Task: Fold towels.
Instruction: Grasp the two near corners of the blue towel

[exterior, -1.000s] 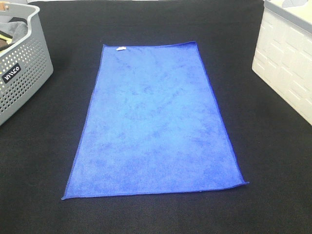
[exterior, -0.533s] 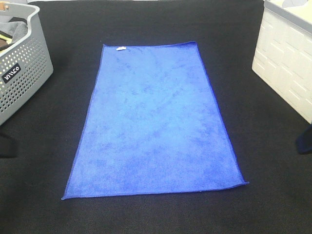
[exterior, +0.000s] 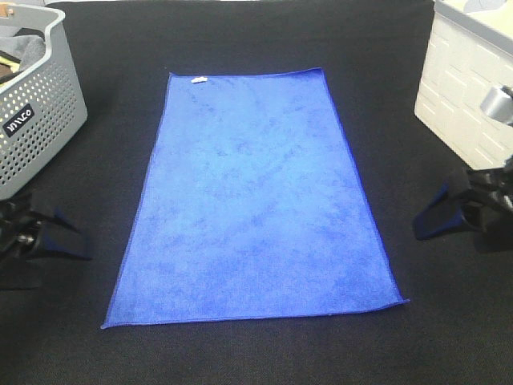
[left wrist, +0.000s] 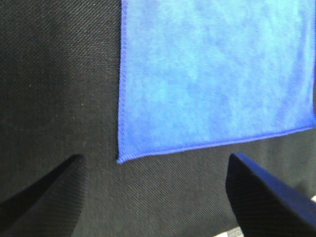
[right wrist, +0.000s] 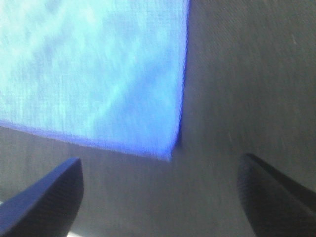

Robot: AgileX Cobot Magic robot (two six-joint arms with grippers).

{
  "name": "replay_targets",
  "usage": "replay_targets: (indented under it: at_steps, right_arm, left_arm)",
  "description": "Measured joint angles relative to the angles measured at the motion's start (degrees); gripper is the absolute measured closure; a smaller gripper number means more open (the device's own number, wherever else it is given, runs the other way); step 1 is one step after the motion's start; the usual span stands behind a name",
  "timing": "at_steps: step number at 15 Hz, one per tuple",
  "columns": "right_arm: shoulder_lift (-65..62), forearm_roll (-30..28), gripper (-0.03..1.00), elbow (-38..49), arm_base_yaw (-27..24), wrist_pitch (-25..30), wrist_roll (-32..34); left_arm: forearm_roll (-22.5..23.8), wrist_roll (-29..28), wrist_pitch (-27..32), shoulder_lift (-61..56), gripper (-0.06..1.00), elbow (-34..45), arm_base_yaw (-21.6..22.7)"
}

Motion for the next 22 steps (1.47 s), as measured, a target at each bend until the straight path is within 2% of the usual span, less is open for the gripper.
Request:
replay_targets:
  at_steps: [2, 6, 9, 11, 14, 17, 19, 22]
  right_arm:
    - [4.70, 6.42, 0.17, 0.00, 0.00, -2.46, -6.42]
    - [14.61, 15.13, 0.19, -0.11, 0.00, -2.58, -14.55]
    - [19.65, 19.42, 0.21, -0.11, 0.00, -2.64, -19.31]
    - [22.17, 21.26, 0.21, -0.17, 0.29, -2.75, -20.91]
    - [25.78, 23.72, 0.22, -1.09, 6.99, -4.98, -21.31]
    - [26.59, 27.50, 0.25, -1.20, 8.77, -7.05, -21.14]
    - [27.04, 28.42, 0.40, -1.38, 9.05, -9.05, -21.03]
    - [27.96, 28.25, 0.81, -1.38, 9.11, -11.92, -20.97]
  left_arm:
    - [-6.93, 8.14, -0.80, 6.25, 0.21, -0.06, 0.00]
    - [-17.99, 21.14, -0.92, 15.36, 0.21, -0.17, 0.00]
    - [-23.66, 27.62, -1.03, 19.14, 0.21, -0.23, -0.17]
    - [-27.16, 31.51, -1.43, 21.31, 0.21, -1.26, -3.27]
    - [-28.65, 31.40, -2.35, 23.66, 0.21, -4.41, -6.82]
    - [-29.11, 30.14, -2.18, 25.21, 0.23, -6.36, -7.79]
    - [-29.28, 28.88, -2.64, 26.70, 0.45, -7.51, -8.25]
    - [-28.30, 28.71, -3.95, 27.33, 0.87, -7.51, -8.25]
